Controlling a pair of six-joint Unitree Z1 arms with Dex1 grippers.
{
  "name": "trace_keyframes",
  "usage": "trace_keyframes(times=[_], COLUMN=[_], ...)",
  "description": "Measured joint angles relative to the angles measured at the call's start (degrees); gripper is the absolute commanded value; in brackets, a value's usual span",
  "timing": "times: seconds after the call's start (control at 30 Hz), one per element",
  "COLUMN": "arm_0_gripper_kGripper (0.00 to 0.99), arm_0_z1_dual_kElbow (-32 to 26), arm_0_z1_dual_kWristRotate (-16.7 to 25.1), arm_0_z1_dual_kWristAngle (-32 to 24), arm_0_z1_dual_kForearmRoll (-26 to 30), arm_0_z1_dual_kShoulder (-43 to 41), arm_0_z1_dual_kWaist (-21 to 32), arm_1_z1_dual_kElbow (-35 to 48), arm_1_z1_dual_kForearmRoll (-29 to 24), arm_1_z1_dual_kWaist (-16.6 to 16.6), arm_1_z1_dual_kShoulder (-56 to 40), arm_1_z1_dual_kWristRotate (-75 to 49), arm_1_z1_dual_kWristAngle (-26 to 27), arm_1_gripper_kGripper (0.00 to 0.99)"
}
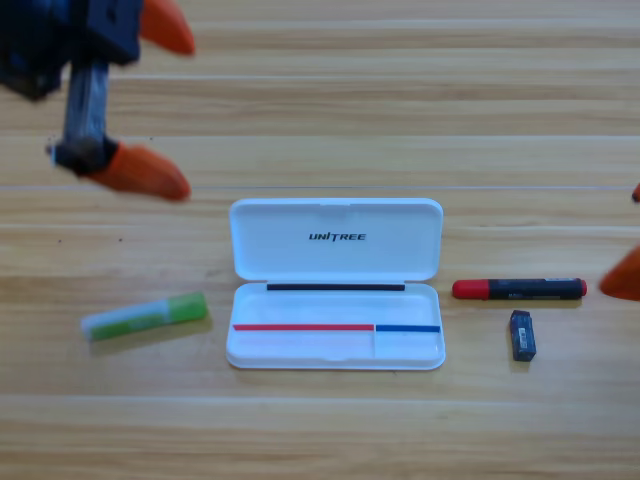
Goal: Clean up eraser and pencils
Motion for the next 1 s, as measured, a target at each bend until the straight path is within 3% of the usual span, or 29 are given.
trace_keyframes(times=[0.07,0.23,0.37,0.57,1.0], arm_0_gripper_kGripper=[0.989,0.989,0.986,0.985,0.982], arm_0_z1_dual_kElbow=[-0.7,-0.8,-0.7,2.0,3.3], arm_0_z1_dual_kWristRotate=[2.6,8.7,11.2,11.3,6.7], arm_0_z1_dual_kWristAngle=[1.6,2.8,2.8,2.5,-0.8], arm_0_z1_dual_kForearmRoll=[0.5,1.8,3.8,5.2,6.1], arm_0_z1_dual_kShoulder=[0.6,2.9,5.3,10.2,20.7], arm_0_z1_dual_kWaist=[1.8,9.4,14.9,18.4,18.7], arm_1_z1_dual_kElbow=[-0.1,-0.5,-2.0,-3.0,-7.5], arm_1_z1_dual_kForearmRoll=[0.4,1.3,1.7,1.7,0.3], arm_1_z1_dual_kWaist=[-0.9,-2.0,-2.6,-2.7,-2.7], arm_1_z1_dual_kShoulder=[2.1,9.5,17.7,27.3,39.8], arm_1_z1_dual_kWristRotate=[3.8,14.1,16.6,24.8,32.9], arm_1_z1_dual_kWristAngle=[-0.9,-12.9,-14.1,-13.8,-14.1], arm_1_gripper_kGripper=[0.983,0.983,0.985,0.988,0.902])
